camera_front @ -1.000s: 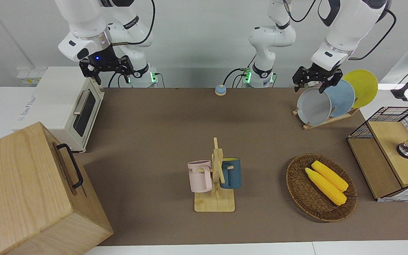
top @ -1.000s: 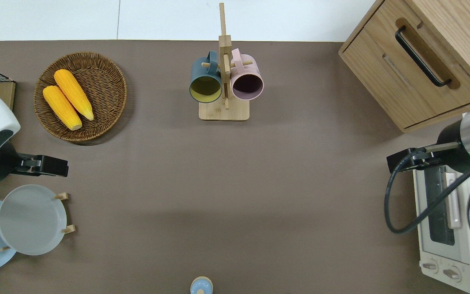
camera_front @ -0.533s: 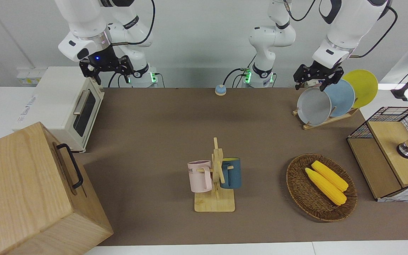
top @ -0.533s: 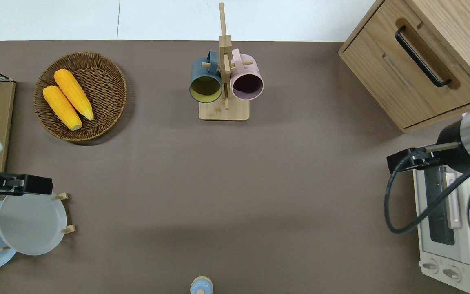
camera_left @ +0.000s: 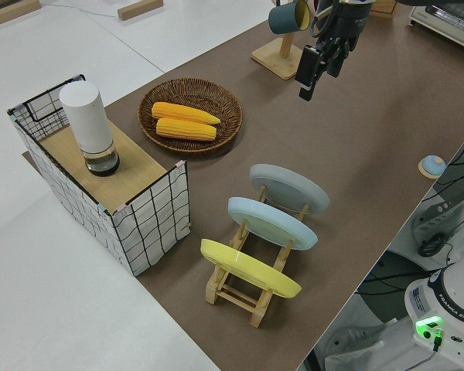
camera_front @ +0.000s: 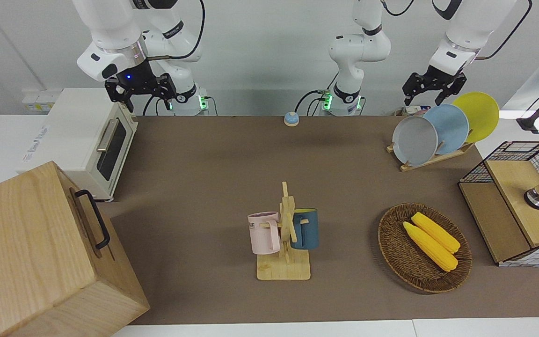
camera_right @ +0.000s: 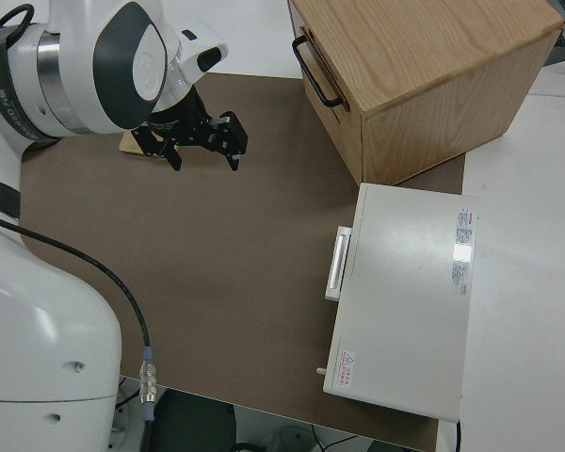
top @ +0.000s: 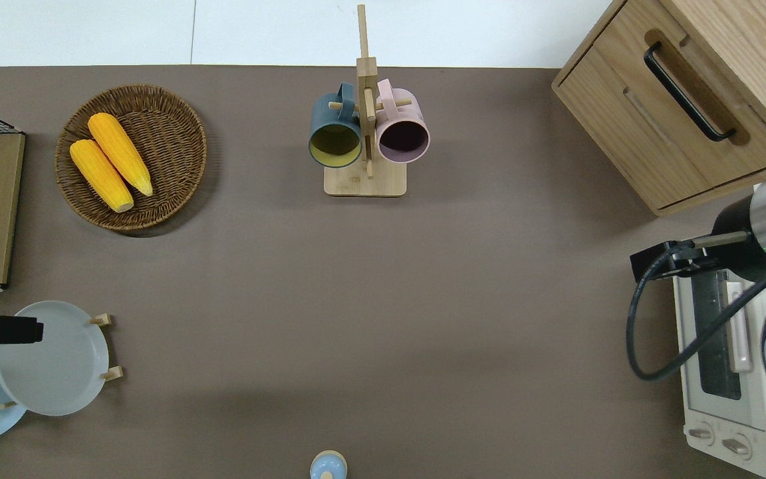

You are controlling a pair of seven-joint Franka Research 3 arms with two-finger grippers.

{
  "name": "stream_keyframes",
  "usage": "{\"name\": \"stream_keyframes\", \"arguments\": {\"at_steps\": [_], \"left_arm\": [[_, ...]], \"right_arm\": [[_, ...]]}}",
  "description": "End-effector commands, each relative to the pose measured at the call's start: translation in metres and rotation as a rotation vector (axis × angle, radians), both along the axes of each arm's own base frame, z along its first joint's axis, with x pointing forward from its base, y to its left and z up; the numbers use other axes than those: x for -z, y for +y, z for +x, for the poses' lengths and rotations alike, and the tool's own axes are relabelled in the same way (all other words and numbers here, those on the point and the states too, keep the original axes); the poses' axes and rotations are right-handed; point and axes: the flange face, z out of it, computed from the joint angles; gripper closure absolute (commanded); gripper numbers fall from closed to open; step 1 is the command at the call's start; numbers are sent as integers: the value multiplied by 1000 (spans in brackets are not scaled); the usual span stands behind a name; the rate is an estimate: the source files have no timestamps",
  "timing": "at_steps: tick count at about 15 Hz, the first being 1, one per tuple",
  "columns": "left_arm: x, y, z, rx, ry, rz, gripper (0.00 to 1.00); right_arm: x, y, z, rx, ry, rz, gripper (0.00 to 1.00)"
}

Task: Pick gray plate from low plate rack and place it on table with left arm
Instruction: 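Move the left gripper down to the gray plate's rim in the rack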

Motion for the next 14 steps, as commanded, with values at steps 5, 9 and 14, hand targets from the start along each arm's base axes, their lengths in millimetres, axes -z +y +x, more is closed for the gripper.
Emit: {"name": "stream_keyframes", "arguments": {"at_steps": [5, 9, 14], "left_arm": [[46, 45, -19, -40, -49, 50, 0], [75, 65, -25, -66, -38, 64, 0], [114, 72, -33, -96, -23, 61, 0]], "right_arm": [[-4, -3, -2, 17, 0, -8, 17], [-4, -3, -2, 17, 0, -8, 17], [-4, -3, -2, 17, 0, -8, 17]]}}
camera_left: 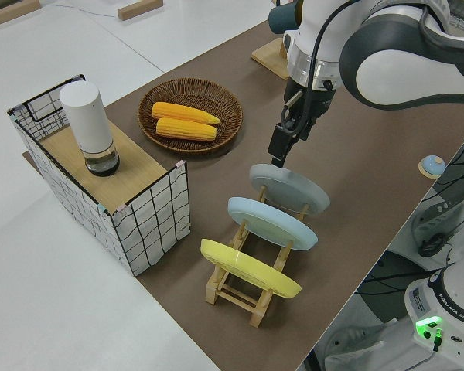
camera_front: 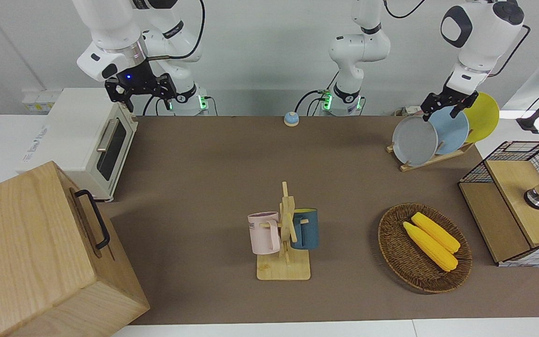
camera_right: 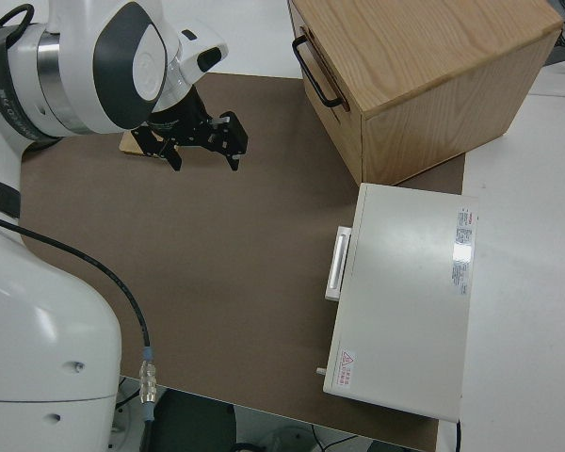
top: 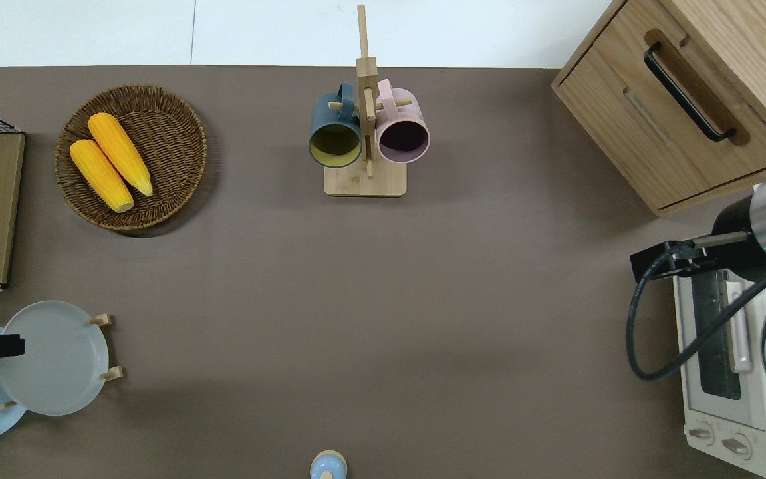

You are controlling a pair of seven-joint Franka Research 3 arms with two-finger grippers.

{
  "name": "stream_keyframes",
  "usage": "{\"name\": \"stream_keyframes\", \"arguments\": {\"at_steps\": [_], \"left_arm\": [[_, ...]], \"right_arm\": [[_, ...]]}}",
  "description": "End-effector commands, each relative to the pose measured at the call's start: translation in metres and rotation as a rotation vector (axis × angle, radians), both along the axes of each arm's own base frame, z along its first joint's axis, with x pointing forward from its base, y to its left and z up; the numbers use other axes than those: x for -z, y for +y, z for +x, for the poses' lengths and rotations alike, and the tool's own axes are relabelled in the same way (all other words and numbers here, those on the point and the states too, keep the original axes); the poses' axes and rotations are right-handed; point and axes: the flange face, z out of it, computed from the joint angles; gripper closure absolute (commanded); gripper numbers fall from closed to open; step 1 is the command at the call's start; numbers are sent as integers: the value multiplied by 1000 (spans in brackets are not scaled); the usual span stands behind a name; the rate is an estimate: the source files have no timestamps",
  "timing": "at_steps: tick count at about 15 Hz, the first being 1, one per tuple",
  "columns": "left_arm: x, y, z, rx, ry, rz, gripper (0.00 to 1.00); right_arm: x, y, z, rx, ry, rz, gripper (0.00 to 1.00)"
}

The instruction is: Pick gray plate from low plate rack and place it on table with left arm

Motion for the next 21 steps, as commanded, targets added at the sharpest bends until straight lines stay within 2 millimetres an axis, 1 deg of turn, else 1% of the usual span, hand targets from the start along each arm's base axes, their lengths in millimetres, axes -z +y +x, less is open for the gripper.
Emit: {"name": "stream_keyframes", "arguments": {"at_steps": [1, 4, 8, 12, 13, 14, 17, 18, 20, 21], "left_arm": [[26, 3, -15, -10, -15, 11, 2], [42, 1, -19, -44, 3, 59, 2], [53, 0, -21, -37, 14, 70, 9], [59, 0, -21, -33, 21, 71, 19], [59, 1, -21, -36, 19, 71, 98], [59, 1, -21, -35, 19, 71, 221], [59, 2, -19, -36, 2, 72, 702], [58, 2, -18, -37, -6, 73, 815], [57, 3, -17, -39, -13, 73, 969], [57, 4, -17, -39, -13, 73, 1000]], "right_arm": [[-5, -3, -2, 17, 0, -9, 17], [-4, -3, -2, 17, 0, -8, 17], [-4, -3, -2, 17, 0, -8, 17], [-4, -3, -2, 17, 2, -8, 17], [-4, -3, -2, 17, 0, -8, 17], [-4, -3, -2, 17, 2, -8, 17], [-4, -3, -2, 17, 0, -8, 17], [-4, -3, -2, 17, 0, -8, 17], [-4, -3, -2, 17, 0, -8, 17], [-5, -3, -2, 17, -1, -9, 17]]}}
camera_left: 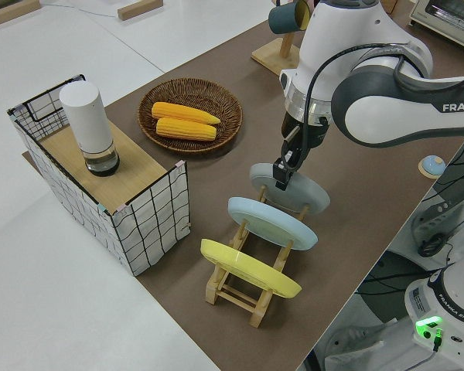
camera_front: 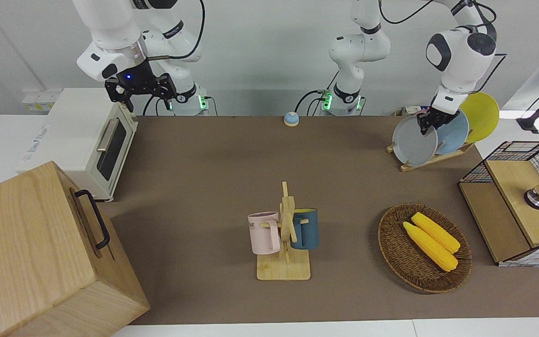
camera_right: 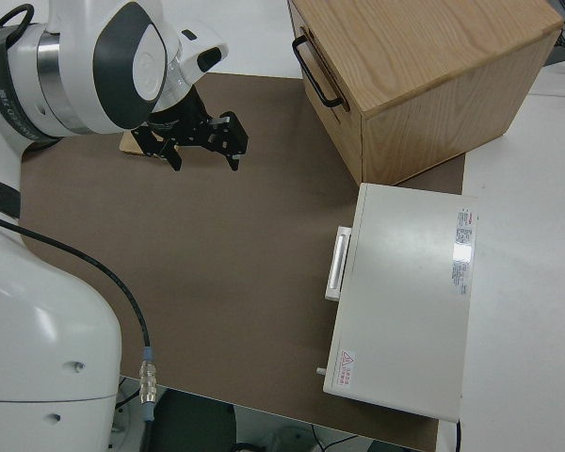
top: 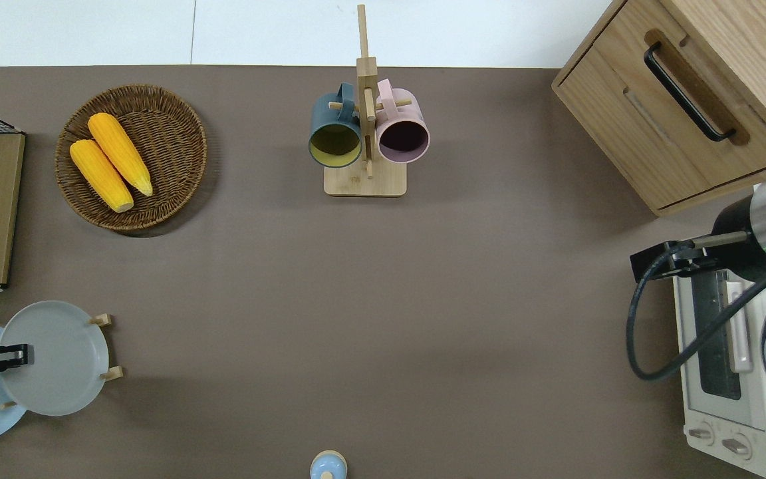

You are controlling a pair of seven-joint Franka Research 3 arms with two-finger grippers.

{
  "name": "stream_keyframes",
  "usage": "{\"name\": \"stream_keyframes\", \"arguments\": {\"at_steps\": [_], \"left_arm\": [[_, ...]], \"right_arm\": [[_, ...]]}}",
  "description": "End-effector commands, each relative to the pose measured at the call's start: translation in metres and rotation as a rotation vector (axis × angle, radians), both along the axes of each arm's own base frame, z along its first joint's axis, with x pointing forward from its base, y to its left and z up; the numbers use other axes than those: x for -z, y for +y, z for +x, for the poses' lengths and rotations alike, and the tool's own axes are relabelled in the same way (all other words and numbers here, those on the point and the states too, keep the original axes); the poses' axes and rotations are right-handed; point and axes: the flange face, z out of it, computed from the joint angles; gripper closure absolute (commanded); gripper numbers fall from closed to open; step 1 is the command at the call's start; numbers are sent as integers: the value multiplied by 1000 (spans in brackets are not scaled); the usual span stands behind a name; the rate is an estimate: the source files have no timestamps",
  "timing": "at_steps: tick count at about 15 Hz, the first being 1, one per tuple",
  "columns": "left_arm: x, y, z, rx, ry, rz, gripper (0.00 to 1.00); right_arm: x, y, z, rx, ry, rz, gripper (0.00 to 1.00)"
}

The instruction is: Pick gray plate from low plate rack and place it on table with left arm

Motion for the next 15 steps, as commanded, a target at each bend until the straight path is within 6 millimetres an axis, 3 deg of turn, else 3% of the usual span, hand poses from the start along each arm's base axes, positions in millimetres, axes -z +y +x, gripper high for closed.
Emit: {"name": "stream_keyframes", "arguments": {"at_steps": [1, 8, 15], "left_arm": [[3, 2, -5, -8, -17, 17, 1000], [-7, 4, -4, -13, -3, 19, 1000], [-72, 6, 2, -13, 41, 51, 1000]], "right_arm": [[-4, -3, -2, 17, 0, -8, 17], [-4, -3, -2, 17, 0, -8, 17], [-4, -3, -2, 17, 0, -8, 17]]}}
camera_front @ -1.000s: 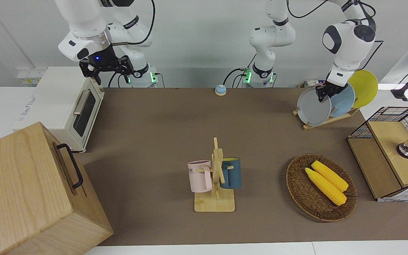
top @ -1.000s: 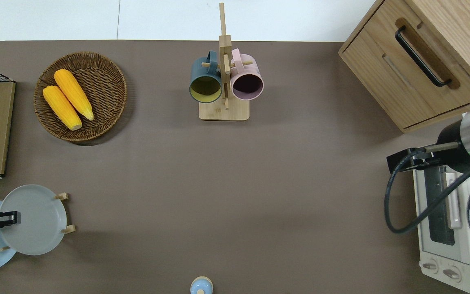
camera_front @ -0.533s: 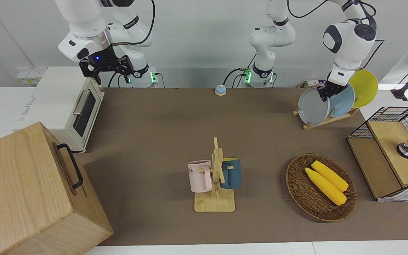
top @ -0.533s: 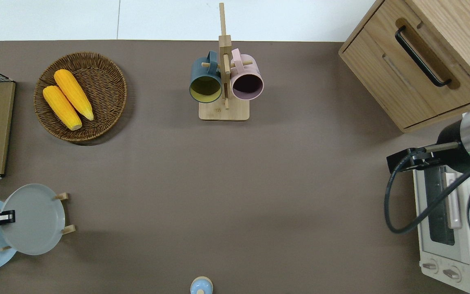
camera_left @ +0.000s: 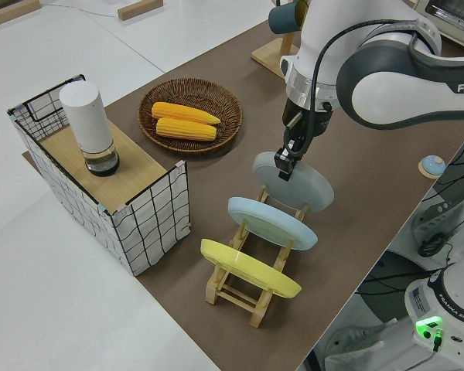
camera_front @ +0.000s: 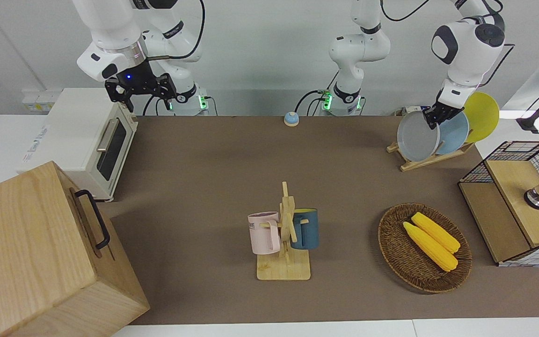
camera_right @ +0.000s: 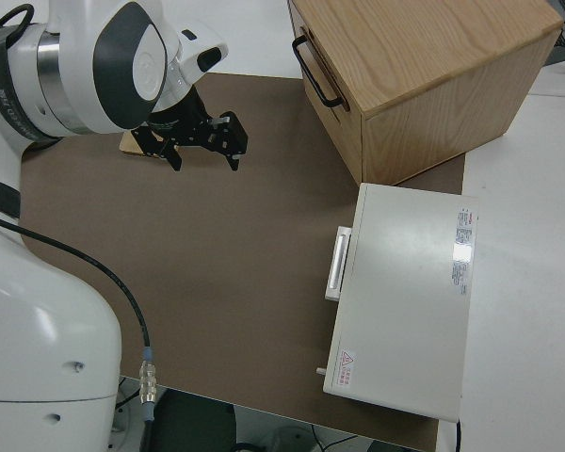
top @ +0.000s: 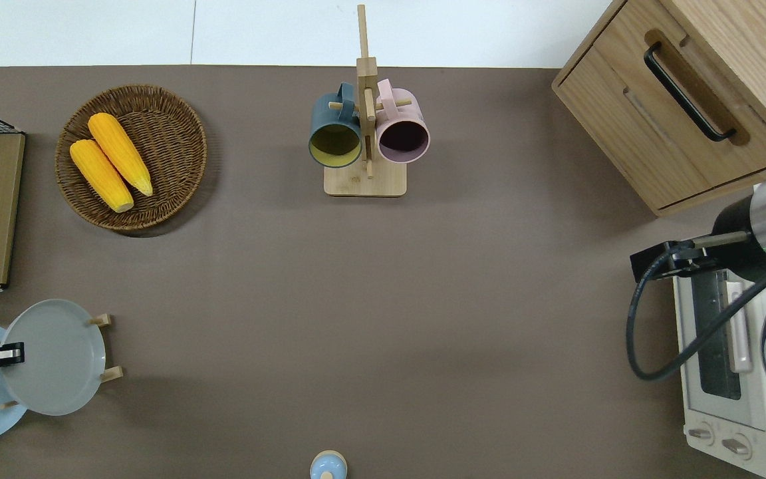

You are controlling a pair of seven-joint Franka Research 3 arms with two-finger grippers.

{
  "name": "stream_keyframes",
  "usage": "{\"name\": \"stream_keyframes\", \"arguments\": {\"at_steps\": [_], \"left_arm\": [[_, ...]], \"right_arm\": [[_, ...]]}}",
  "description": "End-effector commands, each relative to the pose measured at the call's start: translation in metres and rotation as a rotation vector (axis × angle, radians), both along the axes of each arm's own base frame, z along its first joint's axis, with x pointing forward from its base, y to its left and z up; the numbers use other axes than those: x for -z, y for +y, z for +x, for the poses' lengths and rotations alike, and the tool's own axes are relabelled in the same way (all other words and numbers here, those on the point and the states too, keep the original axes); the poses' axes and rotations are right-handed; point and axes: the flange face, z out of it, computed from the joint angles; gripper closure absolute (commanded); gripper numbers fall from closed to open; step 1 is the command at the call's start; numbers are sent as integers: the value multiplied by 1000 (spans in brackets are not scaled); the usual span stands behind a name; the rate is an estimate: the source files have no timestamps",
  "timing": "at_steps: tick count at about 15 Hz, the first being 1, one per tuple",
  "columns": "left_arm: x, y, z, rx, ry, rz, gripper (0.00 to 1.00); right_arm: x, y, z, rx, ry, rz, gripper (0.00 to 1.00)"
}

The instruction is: Pick gray plate from low plate rack and place it on table with left arm

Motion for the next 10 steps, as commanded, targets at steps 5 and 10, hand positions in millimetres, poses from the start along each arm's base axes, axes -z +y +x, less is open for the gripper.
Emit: {"name": "stream_keyframes", "arguments": {"at_steps": [5, 10], "left_arm": [[-69, -12, 1, 5, 47, 32, 1000], [-74, -28, 3, 22, 23, -87, 1000]], "right_arm": [[-4, -3, -2, 17, 0, -8, 17], [-4, -3, -2, 17, 0, -8, 17]]}}
